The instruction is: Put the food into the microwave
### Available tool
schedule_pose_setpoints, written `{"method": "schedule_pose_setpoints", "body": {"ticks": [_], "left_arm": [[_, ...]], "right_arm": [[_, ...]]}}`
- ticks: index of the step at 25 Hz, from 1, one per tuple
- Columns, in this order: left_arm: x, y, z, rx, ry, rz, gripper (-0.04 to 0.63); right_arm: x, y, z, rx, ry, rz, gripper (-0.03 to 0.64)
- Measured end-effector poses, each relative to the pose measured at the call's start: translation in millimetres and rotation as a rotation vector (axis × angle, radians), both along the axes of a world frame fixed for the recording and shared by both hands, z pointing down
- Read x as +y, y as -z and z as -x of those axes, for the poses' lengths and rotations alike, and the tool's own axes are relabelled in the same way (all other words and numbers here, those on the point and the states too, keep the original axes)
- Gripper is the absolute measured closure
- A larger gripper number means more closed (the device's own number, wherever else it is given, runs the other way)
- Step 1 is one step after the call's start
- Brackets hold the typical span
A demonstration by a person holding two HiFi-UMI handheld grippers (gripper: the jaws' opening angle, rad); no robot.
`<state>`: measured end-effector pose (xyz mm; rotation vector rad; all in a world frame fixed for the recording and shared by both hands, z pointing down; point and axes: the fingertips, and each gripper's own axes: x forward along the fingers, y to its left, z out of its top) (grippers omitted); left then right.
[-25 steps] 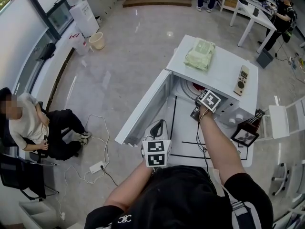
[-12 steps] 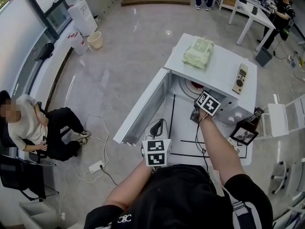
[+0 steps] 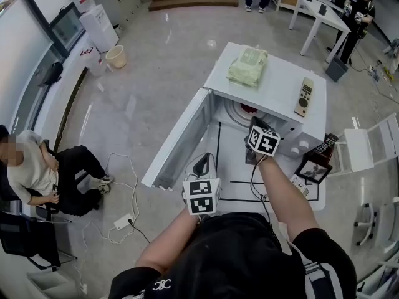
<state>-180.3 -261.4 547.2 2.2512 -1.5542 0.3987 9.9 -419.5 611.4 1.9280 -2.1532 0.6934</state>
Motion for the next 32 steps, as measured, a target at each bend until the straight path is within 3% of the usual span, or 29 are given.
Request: {"method": "schedule_pose_setpoints", "body": {"ticks": [12,22,27,32], "left_arm": [[-8,3,-30,0.017,-0.036,-0.007,0.586],[-10,5,-61,0.033,-0.046,-0.004,0.587],[-12,15,-73,0.036,-0.050,-0.020,0.588],[-17,27,-84,0.039,-0.052,-0.045,0.587]], "right_arm": [[53,52,10,0.139,0.139,-0.172,0.607],[103,106,9,0.132,0.180,-0.282,0.609],[120,124,-4,0.079,0.167,-0.318,0.607],[132,138,-17,0.130,0.177,-0.331,0.609]]}}
